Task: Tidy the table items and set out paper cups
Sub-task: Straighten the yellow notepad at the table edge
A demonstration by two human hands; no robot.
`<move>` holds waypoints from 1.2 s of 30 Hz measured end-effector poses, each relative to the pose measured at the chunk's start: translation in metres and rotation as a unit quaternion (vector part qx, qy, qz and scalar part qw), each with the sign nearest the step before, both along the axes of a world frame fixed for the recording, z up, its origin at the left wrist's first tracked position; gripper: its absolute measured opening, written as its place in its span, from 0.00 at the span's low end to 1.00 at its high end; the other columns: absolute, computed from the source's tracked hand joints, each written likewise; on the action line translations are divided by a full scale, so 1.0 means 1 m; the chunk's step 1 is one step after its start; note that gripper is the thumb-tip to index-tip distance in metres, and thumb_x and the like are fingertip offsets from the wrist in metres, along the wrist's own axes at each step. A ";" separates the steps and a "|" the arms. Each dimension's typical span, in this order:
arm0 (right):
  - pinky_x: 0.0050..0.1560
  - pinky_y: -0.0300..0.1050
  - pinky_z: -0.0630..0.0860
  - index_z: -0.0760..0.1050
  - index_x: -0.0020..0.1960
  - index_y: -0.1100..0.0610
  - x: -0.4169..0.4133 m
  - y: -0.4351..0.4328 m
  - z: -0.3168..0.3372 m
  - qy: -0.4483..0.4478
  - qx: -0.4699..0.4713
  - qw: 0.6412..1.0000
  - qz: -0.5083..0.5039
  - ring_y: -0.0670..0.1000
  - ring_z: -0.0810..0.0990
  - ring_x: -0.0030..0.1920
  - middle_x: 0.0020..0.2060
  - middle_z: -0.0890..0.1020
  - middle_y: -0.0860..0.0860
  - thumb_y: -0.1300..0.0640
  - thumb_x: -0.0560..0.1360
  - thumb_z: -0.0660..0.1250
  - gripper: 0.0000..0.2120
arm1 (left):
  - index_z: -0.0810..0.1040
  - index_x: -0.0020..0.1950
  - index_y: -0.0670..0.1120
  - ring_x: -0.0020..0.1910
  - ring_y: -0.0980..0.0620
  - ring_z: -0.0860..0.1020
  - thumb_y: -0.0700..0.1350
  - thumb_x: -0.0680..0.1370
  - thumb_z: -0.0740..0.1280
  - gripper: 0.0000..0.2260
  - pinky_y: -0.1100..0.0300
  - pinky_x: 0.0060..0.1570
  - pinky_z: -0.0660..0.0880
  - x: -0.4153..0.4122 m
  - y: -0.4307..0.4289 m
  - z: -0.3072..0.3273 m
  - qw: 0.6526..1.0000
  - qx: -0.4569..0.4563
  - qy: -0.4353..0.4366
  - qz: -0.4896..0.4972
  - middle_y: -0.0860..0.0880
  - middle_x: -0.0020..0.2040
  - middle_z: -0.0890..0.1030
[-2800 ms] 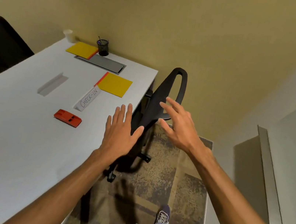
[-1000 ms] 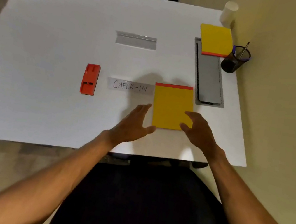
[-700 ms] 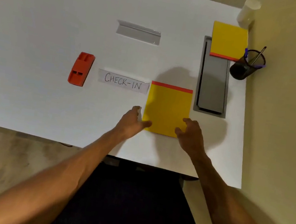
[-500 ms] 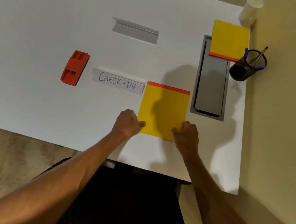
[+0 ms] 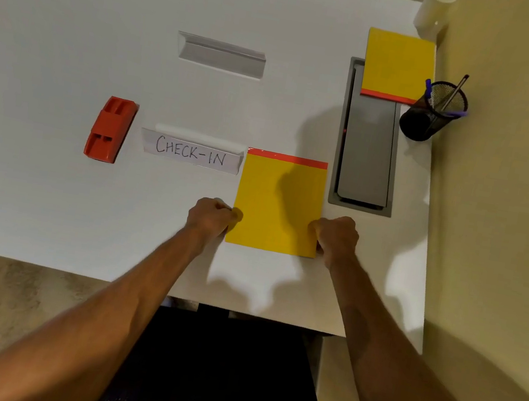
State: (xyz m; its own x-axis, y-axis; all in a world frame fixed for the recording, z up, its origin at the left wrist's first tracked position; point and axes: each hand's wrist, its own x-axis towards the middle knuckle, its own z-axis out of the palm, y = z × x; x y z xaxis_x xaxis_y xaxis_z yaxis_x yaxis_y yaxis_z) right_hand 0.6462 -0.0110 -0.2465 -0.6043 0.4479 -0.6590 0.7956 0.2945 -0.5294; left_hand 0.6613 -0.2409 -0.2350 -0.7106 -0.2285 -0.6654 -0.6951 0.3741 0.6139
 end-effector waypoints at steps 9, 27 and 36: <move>0.39 0.45 0.77 0.76 0.42 0.56 0.003 0.020 0.009 0.073 0.001 0.996 0.042 0.53 0.79 0.40 0.47 0.82 0.58 0.63 0.74 0.72 0.07 | 0.82 0.50 0.36 0.40 0.43 0.80 0.30 0.71 0.72 0.09 0.52 0.49 0.79 -0.002 0.004 0.009 0.997 0.071 0.004 0.032 0.38 0.42 0.82; 0.45 0.49 0.78 0.80 0.53 0.61 0.100 0.151 0.031 0.094 0.158 0.982 0.044 0.59 0.82 0.45 0.45 0.84 0.58 0.69 0.73 0.69 0.10 | 0.81 0.39 0.41 0.34 0.48 0.83 0.27 0.67 0.76 0.10 0.59 0.29 0.80 0.060 0.154 0.005 0.986 0.153 -0.062 0.026 0.39 0.44 0.83; 0.45 0.60 0.78 0.79 0.47 0.67 0.121 0.167 0.013 0.082 0.198 0.972 0.093 0.65 0.80 0.44 0.44 0.83 0.63 0.71 0.70 0.63 0.08 | 0.83 0.41 0.41 0.41 0.43 0.84 0.29 0.69 0.76 0.08 0.48 0.41 0.84 0.081 0.188 -0.011 0.997 0.074 -0.033 0.016 0.39 0.46 0.84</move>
